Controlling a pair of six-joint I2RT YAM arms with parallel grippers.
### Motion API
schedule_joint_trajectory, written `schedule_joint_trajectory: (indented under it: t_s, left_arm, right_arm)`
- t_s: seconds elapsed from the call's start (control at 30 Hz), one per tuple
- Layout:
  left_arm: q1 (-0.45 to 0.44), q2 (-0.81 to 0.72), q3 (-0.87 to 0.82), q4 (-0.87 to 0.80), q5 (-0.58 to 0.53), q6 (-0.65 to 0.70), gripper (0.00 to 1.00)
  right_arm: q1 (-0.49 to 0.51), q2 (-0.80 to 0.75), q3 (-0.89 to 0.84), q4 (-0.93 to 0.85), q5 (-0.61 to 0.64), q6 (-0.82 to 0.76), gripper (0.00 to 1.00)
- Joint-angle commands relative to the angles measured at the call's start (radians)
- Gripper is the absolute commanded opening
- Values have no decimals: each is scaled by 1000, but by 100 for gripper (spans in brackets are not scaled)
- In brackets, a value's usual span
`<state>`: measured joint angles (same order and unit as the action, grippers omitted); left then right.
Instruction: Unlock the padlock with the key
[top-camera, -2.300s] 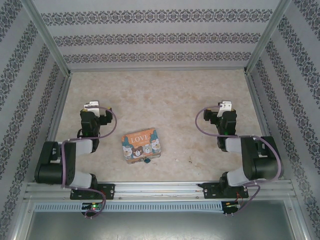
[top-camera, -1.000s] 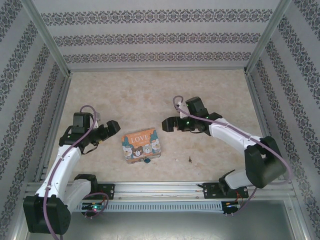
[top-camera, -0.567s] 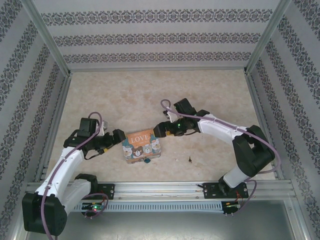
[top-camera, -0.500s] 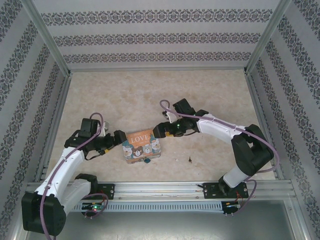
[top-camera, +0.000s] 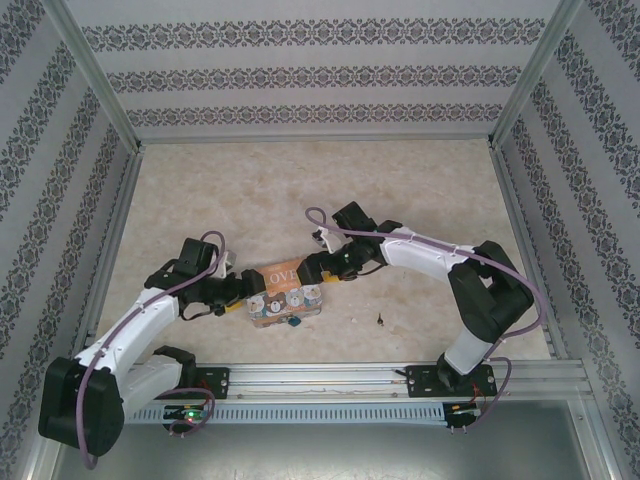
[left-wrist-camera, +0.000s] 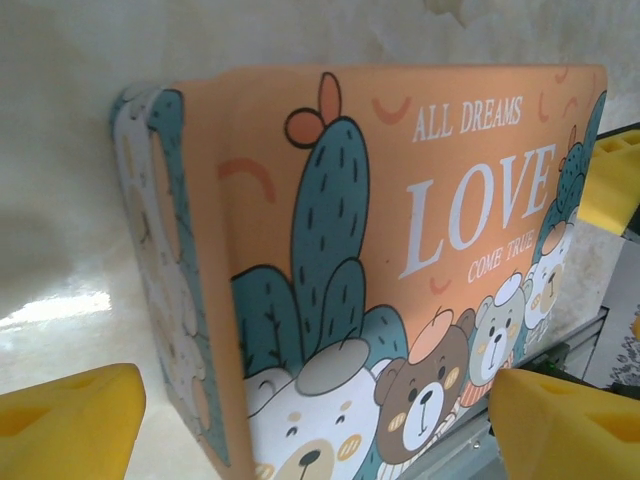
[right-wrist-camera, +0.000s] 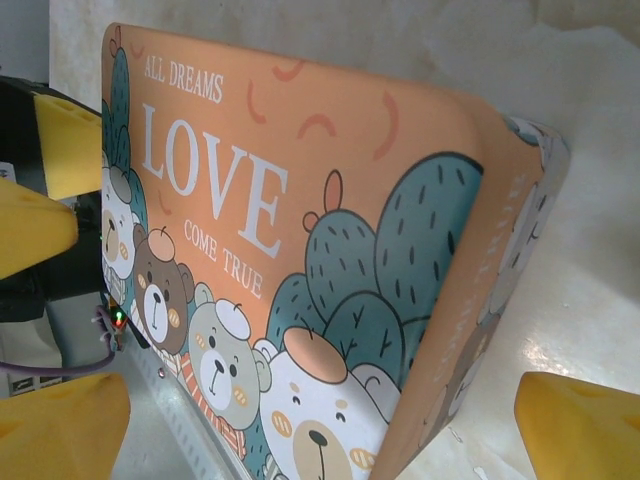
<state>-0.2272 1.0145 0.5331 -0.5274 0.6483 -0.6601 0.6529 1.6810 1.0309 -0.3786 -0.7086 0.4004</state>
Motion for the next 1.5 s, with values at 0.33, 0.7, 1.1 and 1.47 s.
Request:
schedule_joint_trajectory:
  t_s: [0.33, 0.7, 1.1, 1.47]
  left_arm:
    - [-38, 78, 10, 128, 42, -39, 84]
    - [-42, 174, 68, 204, 48, -45, 83]
    - [-41, 342, 186, 315, 48, -26, 84]
    - [-42, 526, 340, 338, 53, 49, 83]
  right_arm:
    - [19, 44, 57, -38, -52, -26, 98]
    - [18, 49, 65, -6, -54, -2, 98]
    - [-3, 60, 88, 48, -9, 34, 98]
    - [-48, 62, 92, 97, 55, 66, 99]
